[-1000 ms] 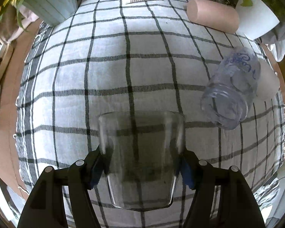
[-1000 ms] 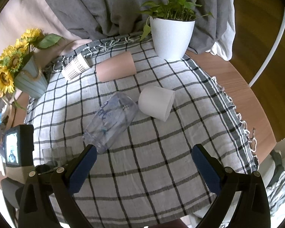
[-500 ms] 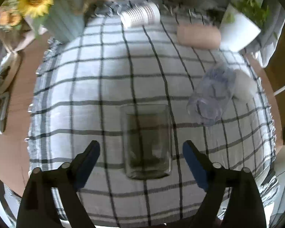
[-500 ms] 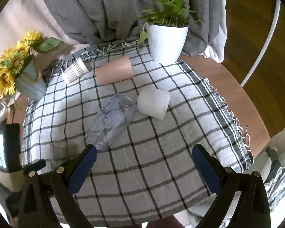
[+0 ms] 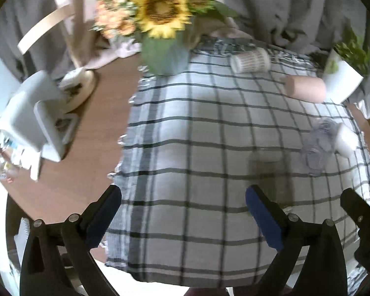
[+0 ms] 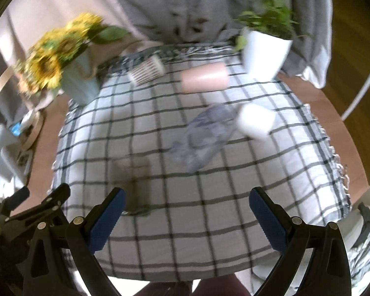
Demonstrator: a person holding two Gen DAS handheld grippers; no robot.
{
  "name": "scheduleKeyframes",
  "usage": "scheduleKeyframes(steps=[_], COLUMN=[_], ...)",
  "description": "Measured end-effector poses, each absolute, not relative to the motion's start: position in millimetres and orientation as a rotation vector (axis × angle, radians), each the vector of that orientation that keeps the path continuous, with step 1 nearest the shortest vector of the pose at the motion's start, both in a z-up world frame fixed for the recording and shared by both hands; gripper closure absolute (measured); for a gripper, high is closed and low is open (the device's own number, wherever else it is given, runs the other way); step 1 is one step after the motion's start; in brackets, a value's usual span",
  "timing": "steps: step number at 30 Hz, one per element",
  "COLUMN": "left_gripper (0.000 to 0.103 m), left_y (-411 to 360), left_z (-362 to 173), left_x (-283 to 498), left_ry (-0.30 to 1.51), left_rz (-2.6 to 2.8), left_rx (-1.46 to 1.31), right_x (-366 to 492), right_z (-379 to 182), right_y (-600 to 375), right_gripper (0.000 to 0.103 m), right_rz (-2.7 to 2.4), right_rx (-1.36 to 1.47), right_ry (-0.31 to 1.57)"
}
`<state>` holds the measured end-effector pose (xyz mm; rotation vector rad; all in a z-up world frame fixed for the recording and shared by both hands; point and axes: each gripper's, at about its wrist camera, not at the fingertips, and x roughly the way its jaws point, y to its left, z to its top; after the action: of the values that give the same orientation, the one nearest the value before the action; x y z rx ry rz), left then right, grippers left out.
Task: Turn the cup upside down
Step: 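Withdraw the left gripper while the right gripper moves toward the upright glass cup, then close the right gripper around the glass cup's sides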
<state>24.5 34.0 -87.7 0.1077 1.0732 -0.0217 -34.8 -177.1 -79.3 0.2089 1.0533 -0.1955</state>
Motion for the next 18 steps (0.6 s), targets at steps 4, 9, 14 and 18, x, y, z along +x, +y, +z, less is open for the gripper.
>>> scheduleKeyframes(steps=[4, 9, 14, 18], left_gripper=[0.000, 0.000, 0.000, 0.000], left_y=[54, 72, 85, 91], left_z=[-89, -101, -121, -133], left_x=[18, 13, 14, 14], left_ry=[1.062, 1.084, 1.127, 1.156], left_rz=[0.018, 0.047, 0.070, 0.087], left_rx=[0.109, 0.099, 0.097, 0.111], right_x=[-31, -22, -11, -2], right_z=[-88, -106, -129, -147], right_y=[-155, -131, -114, -106], right_gripper=[0.002, 0.003, 0.003, 0.009], right_rz=[-0.129, -0.066, -0.036, -0.037], right_rx=[0.194, 0.162, 0.140, 0.118], right_ry=[1.087, 1.135, 1.178, 1.212])
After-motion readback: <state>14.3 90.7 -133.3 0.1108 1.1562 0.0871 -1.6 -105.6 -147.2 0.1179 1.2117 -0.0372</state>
